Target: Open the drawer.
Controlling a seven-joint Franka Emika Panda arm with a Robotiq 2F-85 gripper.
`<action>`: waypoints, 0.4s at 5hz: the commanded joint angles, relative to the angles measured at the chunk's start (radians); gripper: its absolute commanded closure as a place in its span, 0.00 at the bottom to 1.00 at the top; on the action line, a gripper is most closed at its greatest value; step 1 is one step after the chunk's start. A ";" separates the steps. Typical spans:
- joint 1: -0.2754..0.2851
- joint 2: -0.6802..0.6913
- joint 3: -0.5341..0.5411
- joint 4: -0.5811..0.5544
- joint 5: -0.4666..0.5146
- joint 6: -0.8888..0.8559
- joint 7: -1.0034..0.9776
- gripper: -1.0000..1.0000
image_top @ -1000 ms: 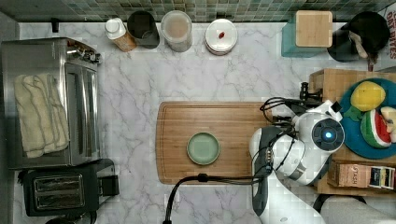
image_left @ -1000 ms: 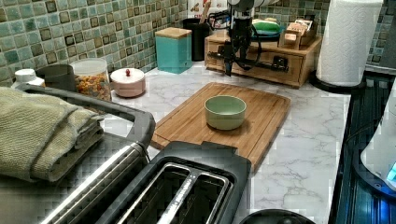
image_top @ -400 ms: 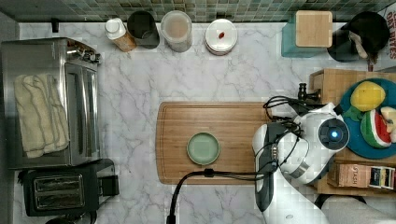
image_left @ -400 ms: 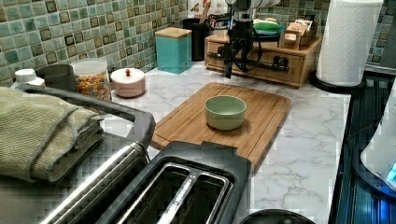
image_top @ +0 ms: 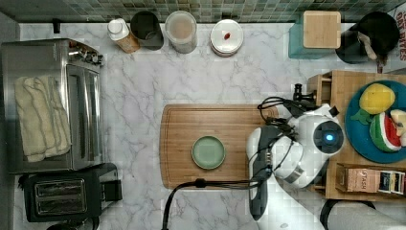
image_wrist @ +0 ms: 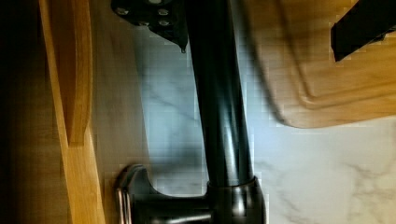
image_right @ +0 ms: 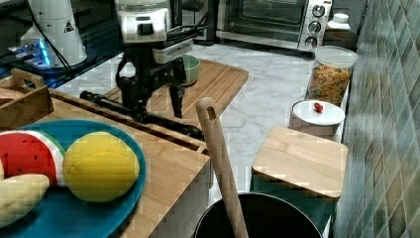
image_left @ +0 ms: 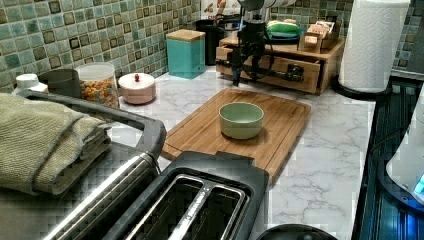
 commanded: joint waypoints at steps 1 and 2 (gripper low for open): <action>0.295 -0.147 0.166 -0.088 -0.044 -0.126 0.332 0.00; 0.311 -0.174 0.160 -0.100 -0.029 -0.147 0.313 0.00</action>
